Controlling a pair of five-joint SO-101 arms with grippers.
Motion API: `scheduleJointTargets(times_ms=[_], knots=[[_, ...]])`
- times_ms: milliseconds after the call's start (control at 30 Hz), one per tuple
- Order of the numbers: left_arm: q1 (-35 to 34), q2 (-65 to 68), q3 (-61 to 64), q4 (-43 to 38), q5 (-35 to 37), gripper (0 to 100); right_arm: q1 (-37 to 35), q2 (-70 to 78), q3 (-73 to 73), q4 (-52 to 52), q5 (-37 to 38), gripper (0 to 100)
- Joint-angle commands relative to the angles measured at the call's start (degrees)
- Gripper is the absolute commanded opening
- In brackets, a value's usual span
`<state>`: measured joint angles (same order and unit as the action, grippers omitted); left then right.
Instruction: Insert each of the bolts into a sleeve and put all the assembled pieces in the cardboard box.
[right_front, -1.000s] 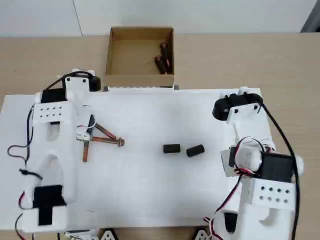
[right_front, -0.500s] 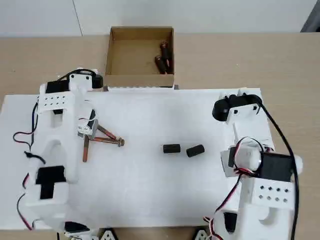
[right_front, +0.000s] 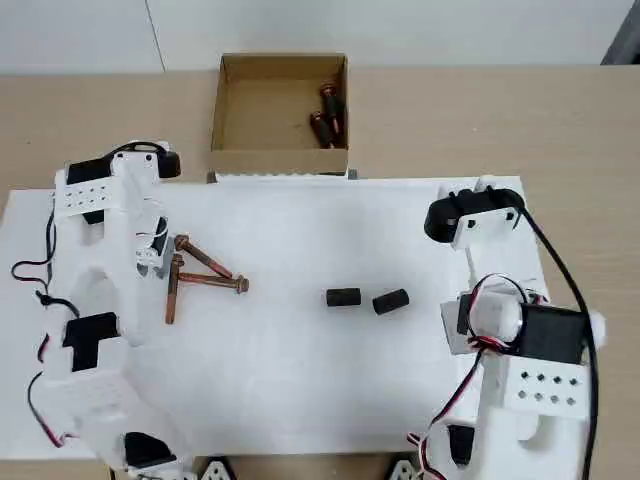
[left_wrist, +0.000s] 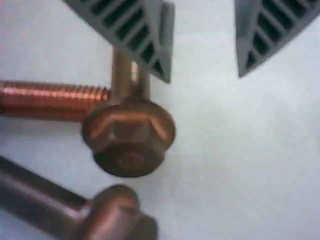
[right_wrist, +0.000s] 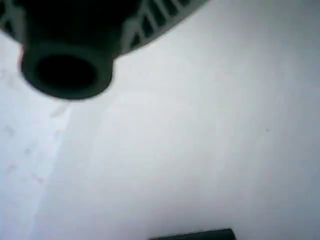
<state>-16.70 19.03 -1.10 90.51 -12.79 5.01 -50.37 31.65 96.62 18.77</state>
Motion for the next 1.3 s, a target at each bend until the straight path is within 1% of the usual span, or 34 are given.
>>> scheduleJointTargets(times_ms=[0,300,467,700,967,1267], knots=[[0.97,-0.35,-3.47,-0.18,-0.26,9,0.22,-0.75,-0.35,-0.48,-0.53,0.4],[3.08,0.09,-10.77,4.84,-0.26,9,0.22,-0.75,-0.35,-0.48,-0.53,0.4],[4.57,0.26,-10.15,4.66,-0.18,9,0.22,-0.75,-0.26,-0.48,-0.53,0.4],[4.31,0.35,-9.89,4.57,-0.18,9,0.22,-0.75,-0.26,-0.48,-0.53,0.4],[4.22,5.27,-9.98,4.57,-0.26,9,0.40,-0.75,-0.26,-0.48,-0.53,0.4],[4.40,6.15,-9.89,3.08,-0.26,9,0.40,-0.92,-0.26,-0.48,-0.53,0.4]])
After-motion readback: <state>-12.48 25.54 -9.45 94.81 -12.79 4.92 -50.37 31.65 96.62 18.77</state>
